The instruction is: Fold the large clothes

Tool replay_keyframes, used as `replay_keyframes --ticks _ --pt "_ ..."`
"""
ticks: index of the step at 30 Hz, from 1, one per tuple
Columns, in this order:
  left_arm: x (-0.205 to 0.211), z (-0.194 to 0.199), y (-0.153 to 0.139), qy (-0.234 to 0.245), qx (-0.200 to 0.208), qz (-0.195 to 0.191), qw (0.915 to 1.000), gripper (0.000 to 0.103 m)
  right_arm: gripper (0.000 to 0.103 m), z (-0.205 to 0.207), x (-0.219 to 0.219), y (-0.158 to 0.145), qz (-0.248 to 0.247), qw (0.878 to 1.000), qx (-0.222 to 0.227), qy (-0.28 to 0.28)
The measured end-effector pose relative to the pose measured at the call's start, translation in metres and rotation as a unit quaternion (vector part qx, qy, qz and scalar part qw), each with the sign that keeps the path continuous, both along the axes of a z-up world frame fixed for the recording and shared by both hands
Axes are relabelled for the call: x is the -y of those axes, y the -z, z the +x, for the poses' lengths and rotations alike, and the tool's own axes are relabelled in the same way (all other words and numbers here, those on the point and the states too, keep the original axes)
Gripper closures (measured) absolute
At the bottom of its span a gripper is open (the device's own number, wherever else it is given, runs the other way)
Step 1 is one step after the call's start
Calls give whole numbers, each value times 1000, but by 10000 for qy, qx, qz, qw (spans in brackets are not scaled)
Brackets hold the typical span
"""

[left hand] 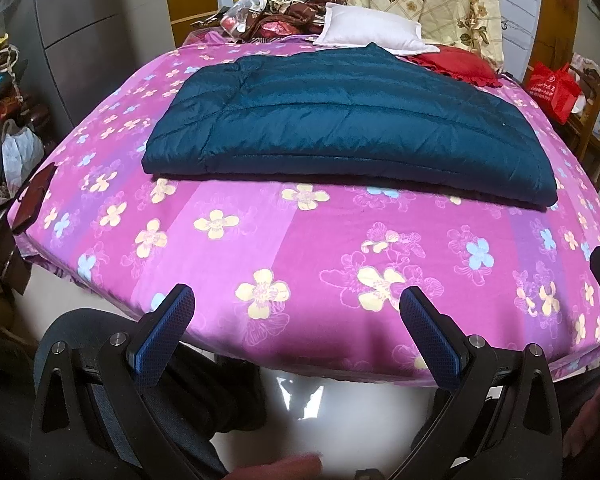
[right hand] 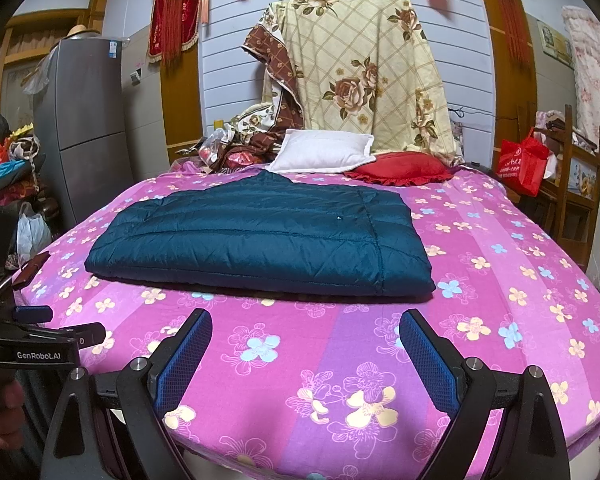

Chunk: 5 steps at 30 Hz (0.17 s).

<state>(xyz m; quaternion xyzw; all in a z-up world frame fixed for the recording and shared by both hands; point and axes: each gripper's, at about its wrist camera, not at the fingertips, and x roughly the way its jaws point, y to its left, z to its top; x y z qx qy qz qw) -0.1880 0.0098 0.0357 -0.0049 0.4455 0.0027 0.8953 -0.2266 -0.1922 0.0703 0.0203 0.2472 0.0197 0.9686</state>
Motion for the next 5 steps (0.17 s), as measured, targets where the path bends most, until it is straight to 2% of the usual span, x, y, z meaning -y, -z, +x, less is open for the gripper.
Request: replay_keyframes --ticks 5 --pt "-6 -1 -4 -165 154 9 9997 0 10 0 0 0 -3 10000 4 8"
